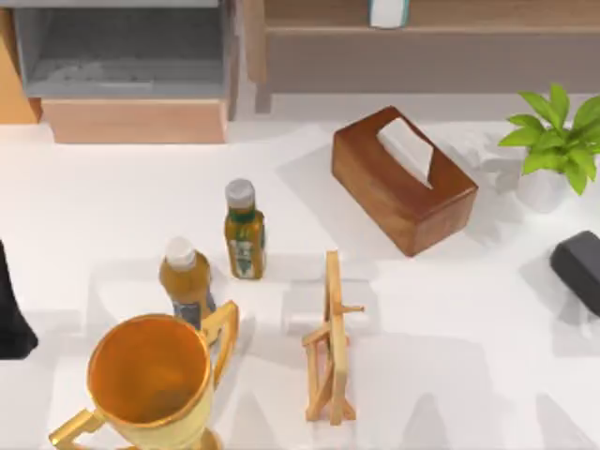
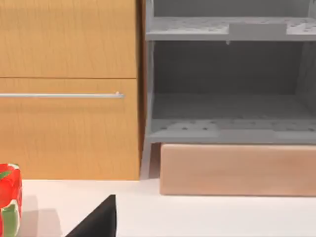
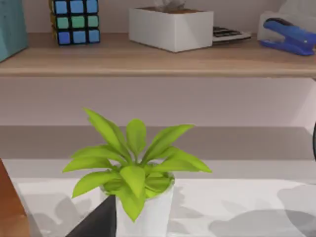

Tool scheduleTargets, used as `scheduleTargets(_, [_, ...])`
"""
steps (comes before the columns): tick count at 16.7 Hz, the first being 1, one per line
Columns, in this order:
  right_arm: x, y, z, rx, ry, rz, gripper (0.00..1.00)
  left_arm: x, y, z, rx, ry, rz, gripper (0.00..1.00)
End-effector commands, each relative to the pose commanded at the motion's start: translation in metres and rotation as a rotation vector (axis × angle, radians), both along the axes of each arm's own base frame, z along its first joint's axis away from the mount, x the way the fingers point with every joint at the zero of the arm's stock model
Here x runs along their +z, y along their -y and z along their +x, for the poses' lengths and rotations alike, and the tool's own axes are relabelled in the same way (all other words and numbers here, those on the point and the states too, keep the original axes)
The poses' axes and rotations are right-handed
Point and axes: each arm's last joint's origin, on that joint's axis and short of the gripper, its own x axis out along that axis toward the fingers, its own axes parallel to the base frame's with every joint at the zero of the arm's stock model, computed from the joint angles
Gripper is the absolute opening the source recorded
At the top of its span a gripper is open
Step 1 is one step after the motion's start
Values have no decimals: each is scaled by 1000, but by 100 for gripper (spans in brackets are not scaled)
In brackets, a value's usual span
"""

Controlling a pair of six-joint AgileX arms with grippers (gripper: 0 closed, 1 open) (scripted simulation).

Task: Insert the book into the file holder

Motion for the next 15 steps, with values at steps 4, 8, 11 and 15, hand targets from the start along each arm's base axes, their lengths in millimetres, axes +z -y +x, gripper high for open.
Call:
scheduleTargets(4, [0, 0, 0, 0, 0, 0, 100, 8, 1, 0, -3, 9, -2, 100])
scheduleTargets(8, [0, 0, 0, 0, 0, 0, 100, 52, 7, 7, -12, 35, -12, 100])
scheduleTargets(11, [0, 0, 0, 0, 0, 0, 100, 98, 18, 29, -20, 39, -18, 100])
scheduleTargets(15, [0, 0, 0, 0, 0, 0, 100, 154, 52, 88, -38, 28, -20, 100])
